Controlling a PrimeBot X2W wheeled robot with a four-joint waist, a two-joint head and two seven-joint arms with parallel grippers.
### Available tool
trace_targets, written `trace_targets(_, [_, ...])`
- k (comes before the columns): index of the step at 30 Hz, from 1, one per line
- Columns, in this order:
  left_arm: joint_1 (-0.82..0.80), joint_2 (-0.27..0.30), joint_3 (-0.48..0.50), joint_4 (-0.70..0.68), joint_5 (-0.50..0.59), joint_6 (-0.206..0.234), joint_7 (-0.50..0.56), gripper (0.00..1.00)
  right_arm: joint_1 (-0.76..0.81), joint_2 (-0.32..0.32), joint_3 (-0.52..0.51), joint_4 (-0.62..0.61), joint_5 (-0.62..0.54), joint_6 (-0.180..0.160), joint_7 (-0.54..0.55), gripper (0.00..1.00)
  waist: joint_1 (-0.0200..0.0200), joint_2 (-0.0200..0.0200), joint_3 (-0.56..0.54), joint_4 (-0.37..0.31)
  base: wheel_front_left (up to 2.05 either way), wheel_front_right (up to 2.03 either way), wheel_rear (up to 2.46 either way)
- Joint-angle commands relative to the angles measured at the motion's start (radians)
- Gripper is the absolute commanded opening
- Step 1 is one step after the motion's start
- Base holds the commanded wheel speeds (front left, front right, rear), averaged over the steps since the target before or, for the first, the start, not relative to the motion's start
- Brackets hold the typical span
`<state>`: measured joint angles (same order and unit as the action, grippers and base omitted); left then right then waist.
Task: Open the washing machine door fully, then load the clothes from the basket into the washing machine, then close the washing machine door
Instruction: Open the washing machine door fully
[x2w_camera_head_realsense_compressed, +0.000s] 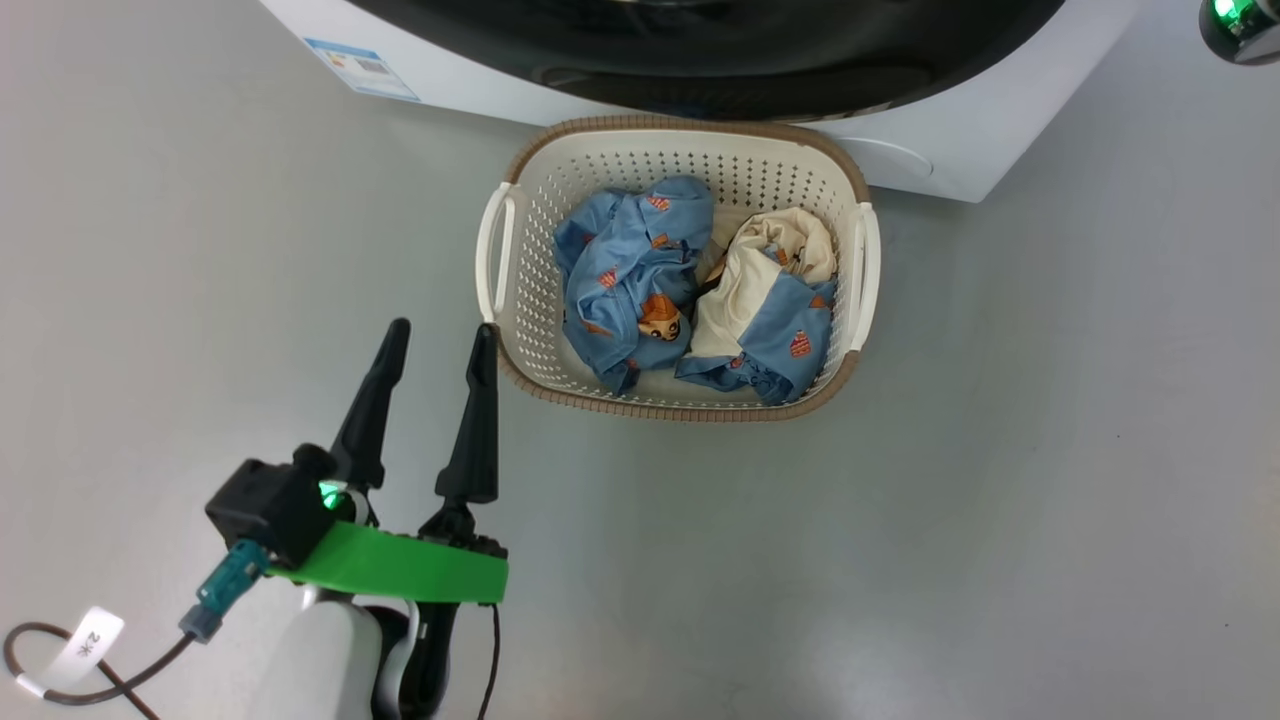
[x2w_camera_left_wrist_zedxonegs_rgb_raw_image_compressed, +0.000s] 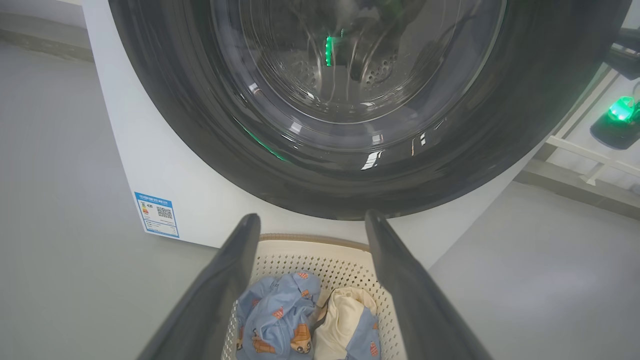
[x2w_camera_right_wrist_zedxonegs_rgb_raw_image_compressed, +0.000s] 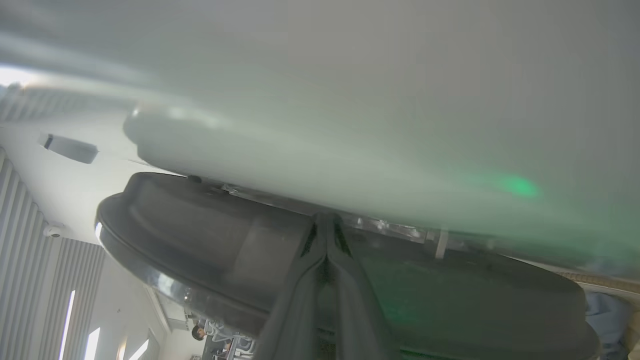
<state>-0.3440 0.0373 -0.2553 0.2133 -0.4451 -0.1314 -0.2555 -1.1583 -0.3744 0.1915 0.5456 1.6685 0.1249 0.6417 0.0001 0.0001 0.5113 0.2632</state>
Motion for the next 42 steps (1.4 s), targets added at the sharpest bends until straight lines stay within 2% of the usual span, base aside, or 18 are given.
trace_targets(1, [-0.006,0.013,0.026,-0.023,-0.006,0.001,-0.006,1.0,-0.016,0.017,0.005,-0.025,-0.017,0.006,0.009,0.0,-0.0001,-0.0001,0.001,0.001,0.0,0.0,0.0])
trace_targets(16, [0.002,0.013,0.032,-0.007,-0.005,0.001,-0.006,1.0,0.05,0.052,0.024,-0.043,-0.038,0.006,0.065,0.0,-0.0001,-0.0001,-0.043,-0.01,0.0,0.0,0.0])
trace_targets(42, [0.091,0.013,0.067,-0.001,0.047,0.001,-0.006,1.0,0.278,0.169,0.11,-0.17,-0.038,0.006,0.208,0.0,-0.0001,-0.0001,-0.186,-0.058,0.0,0.0,0.0])
